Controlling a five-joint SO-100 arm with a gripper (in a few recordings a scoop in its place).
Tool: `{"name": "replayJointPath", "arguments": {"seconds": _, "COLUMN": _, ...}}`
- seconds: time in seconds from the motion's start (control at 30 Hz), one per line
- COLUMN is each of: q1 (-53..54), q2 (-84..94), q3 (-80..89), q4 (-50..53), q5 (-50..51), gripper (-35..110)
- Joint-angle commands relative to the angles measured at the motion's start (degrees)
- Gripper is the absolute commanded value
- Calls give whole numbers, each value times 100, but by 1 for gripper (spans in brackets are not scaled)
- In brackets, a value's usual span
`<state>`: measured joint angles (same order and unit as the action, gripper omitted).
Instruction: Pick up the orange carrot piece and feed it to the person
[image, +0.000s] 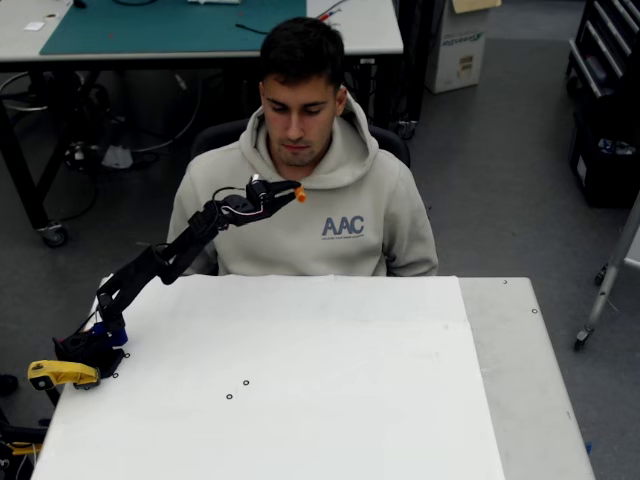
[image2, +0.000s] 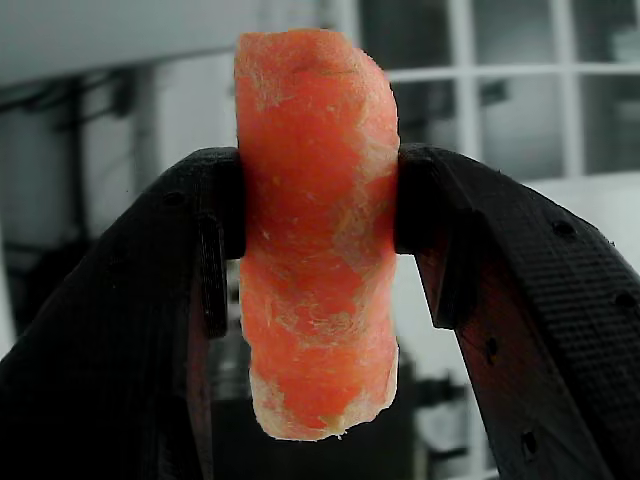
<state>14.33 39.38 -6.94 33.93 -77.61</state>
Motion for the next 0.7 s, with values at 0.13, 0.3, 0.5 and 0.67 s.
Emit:
{"name": "replayJointPath", "arguments": {"seconds": 0.13, "q1": -229, "q2": -264, "q3": -580, "q4": -2021, "q5": -1020, "gripper": -3}}
{"name": "replayJointPath", "arguments": {"seconds": 0.3, "q1": -554, "q2": -290, "q3": -571, "q4": -2522, "q5": -1477, "gripper": -3}}
{"name": "replayJointPath", "arguments": {"seconds": 0.5, "q1": -668, "q2": -290, "q3": -571, "q4": -2689, "q5": -1635, "gripper": -3}}
{"name": "replayJointPath", "arguments": {"seconds": 0.67, "q1": -624, "q2": -290, "q3": -571, "q4": -2716, "q5": -1644, "gripper": -3}}
